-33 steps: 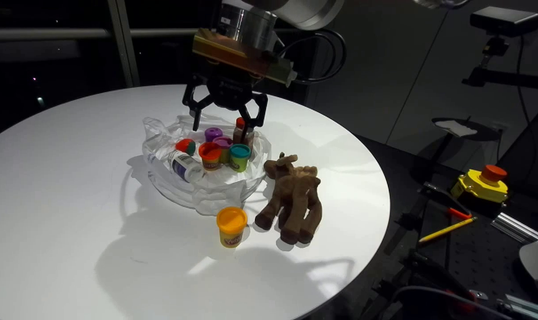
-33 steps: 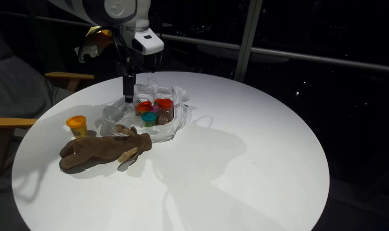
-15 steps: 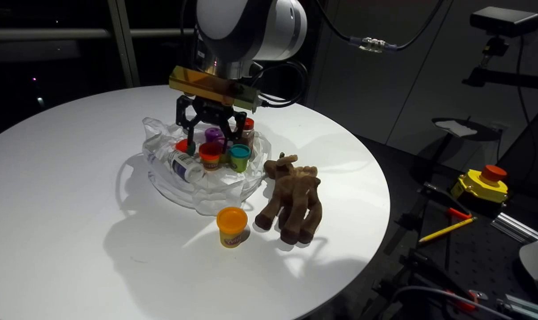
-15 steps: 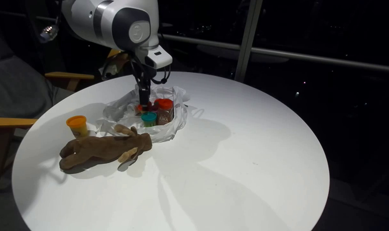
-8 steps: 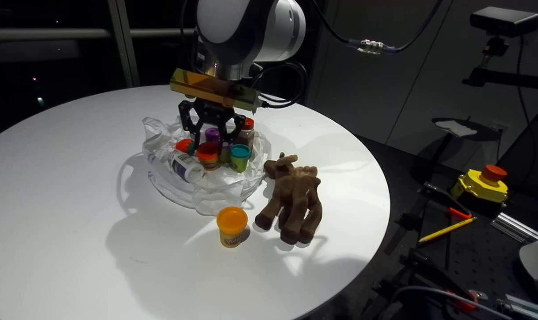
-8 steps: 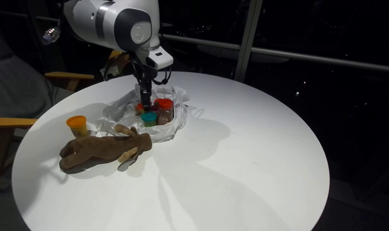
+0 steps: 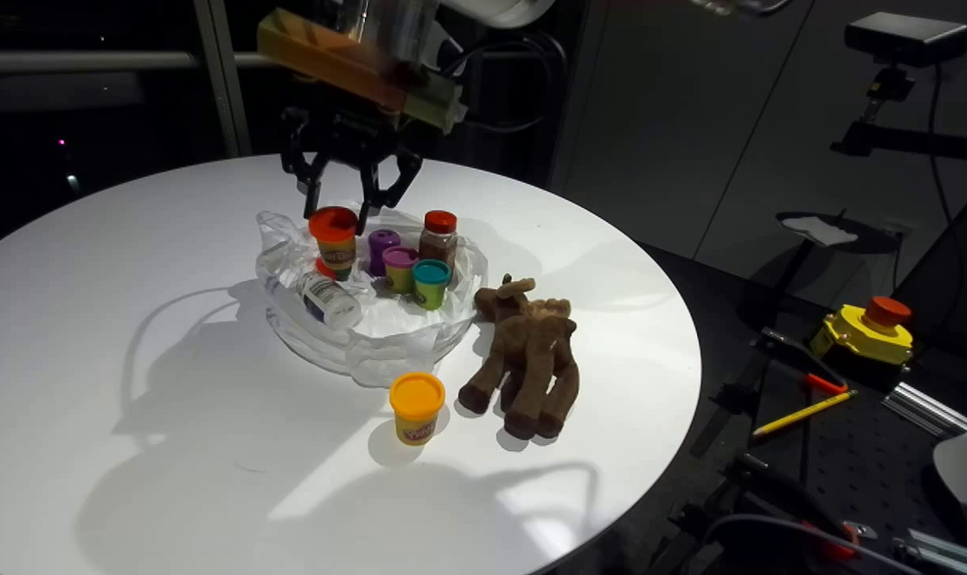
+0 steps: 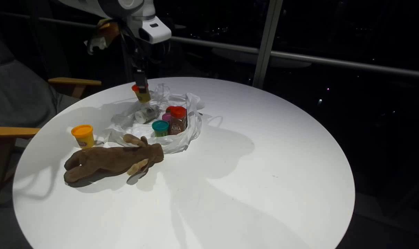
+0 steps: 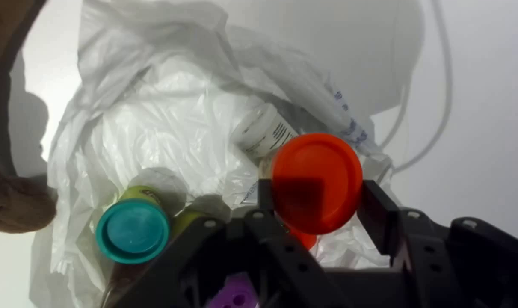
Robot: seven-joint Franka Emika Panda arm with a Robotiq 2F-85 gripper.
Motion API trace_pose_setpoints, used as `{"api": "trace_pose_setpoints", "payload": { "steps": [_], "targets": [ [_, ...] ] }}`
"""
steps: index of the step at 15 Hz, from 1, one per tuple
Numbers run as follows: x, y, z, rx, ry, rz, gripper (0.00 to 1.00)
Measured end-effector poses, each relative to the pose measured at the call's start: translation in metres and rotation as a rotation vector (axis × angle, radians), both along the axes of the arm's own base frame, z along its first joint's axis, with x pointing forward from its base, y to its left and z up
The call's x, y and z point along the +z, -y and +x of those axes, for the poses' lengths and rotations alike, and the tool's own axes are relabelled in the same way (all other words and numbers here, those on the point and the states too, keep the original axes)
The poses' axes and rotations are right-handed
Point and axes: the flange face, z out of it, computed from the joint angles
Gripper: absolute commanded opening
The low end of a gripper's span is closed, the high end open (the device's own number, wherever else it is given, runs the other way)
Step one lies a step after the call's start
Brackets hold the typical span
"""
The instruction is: Remove all the contents from the white plastic bag and put them on the table
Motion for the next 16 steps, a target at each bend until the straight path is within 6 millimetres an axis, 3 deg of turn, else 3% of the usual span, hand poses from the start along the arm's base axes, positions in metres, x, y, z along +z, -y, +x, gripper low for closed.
{"api": "trace_pose_setpoints", "payload": {
  "steps": [3, 6, 12, 16],
  "targets": [
    [0.040, -0.005, -0.039, 0.004, 0.009, 0.030, 0.27],
    [0.059, 0.017, -0.080, -0.039, 0.014, 0.043, 0.27],
    [0.056, 0.112, -0.149, -0.271, 0.009, 0.100, 0.27],
    [0.049, 0.167, -0.155, -0.376, 0.068, 0.186, 0.27]
  ]
}}
